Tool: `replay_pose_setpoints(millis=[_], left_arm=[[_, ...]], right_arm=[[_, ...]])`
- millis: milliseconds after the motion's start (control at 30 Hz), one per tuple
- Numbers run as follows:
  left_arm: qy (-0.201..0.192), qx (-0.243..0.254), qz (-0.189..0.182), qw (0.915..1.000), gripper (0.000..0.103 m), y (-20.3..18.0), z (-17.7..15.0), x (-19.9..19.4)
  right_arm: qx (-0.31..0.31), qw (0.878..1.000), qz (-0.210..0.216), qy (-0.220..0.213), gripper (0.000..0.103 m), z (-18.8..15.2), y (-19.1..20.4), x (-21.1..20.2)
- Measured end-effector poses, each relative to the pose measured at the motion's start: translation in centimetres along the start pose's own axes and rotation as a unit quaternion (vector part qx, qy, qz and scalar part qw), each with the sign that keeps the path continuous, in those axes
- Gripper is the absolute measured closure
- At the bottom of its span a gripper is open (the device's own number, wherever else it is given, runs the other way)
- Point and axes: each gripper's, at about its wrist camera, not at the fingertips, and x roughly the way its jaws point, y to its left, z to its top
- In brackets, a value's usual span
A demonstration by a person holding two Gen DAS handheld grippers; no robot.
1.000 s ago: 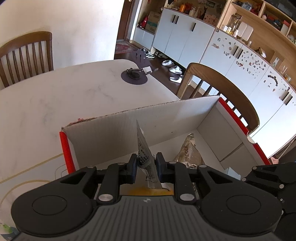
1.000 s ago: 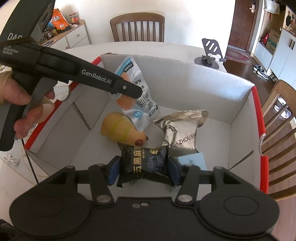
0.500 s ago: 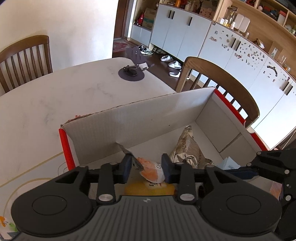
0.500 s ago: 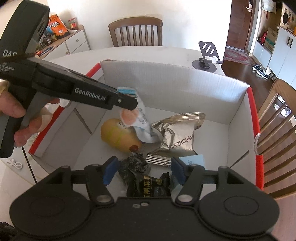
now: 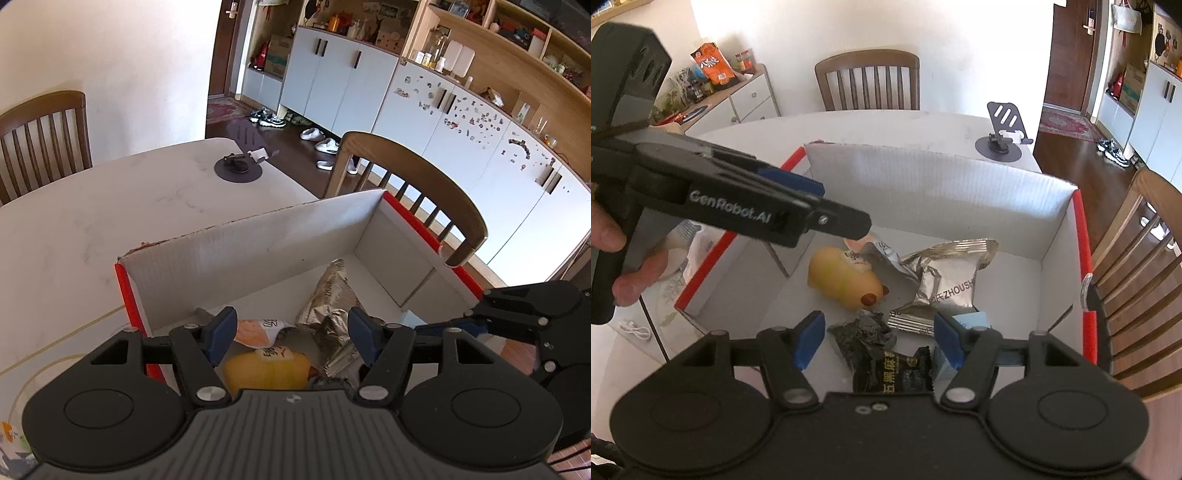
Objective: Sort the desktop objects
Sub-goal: 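Lower and release the white bag with left tool while right tool releases the black packet, then lift both open tools out of the shoebox and back toward the table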
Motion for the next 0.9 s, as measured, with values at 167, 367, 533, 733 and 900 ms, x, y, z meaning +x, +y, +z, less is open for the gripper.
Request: replay_pose_setpoints(millis=[167, 367, 533, 733, 900], left_arm=[[-0.005, 0.004, -0.007, 1.0000, 0.037, -0.6, -0.7, -1.3], [-0.008, 0.009, -0.016, 0.9998, 0.028, -1.5, -1.9, -2.7], [-0.007, 0.013, -0.016, 0.9998, 0.027, -2.0, -3.1, -3.7], [-0.016, 0.013, -0.026, 0.9995, 0.018, -2.5, -4.5, -5.3], [-0.025, 0.007, -0.034, 0.9991, 0.007, -2.3, -5.3, -6.4]], right_arm=[[0.000, 1.000, 0.003, -0.006, 0.037, -0.2, -0.1, -0.7], [0.000, 1.000, 0.005, -0.012, 0.037, -0.5, -0.2, -1.5], [0.000, 1.000, 0.005, -0.017, 0.036, -0.9, -0.2, -2.2], [0.001, 1.000, 0.004, -0.020, 0.035, -1.3, -0.2, -2.8], [0.004, 1.000, -0.002, -0.025, 0.033, -1.4, 0.0, -3.2]])
